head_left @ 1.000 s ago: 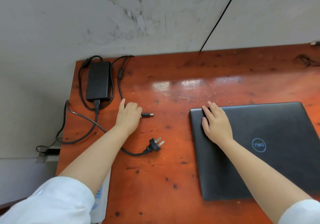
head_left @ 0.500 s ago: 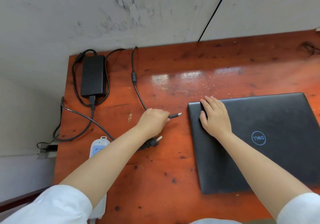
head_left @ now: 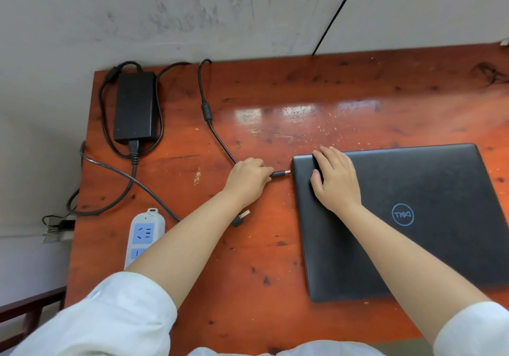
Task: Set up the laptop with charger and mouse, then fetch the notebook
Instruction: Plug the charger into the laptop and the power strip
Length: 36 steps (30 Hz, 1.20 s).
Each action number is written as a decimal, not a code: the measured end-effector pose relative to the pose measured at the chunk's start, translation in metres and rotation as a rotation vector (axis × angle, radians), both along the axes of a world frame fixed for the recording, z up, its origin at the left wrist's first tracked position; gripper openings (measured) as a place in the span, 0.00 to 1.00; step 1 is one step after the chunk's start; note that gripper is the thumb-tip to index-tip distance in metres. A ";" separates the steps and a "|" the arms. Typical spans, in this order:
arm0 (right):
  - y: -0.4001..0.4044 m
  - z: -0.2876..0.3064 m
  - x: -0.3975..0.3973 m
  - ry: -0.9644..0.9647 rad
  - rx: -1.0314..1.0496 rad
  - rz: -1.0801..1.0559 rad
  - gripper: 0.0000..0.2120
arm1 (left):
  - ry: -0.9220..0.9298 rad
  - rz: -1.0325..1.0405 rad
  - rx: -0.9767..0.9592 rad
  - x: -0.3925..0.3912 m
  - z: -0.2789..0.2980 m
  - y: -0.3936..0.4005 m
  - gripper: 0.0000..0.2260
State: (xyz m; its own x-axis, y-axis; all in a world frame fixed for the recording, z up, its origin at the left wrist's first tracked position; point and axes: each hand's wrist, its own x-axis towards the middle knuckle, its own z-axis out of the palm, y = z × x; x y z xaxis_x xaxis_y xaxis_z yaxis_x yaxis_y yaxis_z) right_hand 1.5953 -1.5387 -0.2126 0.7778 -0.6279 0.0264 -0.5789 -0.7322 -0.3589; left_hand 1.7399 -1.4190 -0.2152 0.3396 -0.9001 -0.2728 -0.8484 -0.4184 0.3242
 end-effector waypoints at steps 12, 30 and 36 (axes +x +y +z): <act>-0.002 -0.002 0.000 -0.008 -0.038 0.008 0.18 | 0.016 -0.124 0.026 0.002 0.005 -0.015 0.13; -0.005 -0.008 0.000 0.016 -0.080 0.027 0.21 | -0.080 -0.282 -0.153 0.002 0.013 -0.023 0.04; -0.007 -0.011 0.000 0.025 -0.085 0.037 0.21 | -0.120 -0.294 -0.138 -0.002 0.012 -0.025 0.08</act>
State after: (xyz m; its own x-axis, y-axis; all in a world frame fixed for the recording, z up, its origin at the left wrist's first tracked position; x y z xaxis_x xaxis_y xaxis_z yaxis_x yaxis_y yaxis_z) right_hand 1.5949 -1.5459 -0.2235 0.8018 -0.5947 0.0586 -0.5585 -0.7806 -0.2805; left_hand 1.7382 -1.4438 -0.2034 0.0822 -0.9899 -0.1152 -0.9617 -0.1091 0.2515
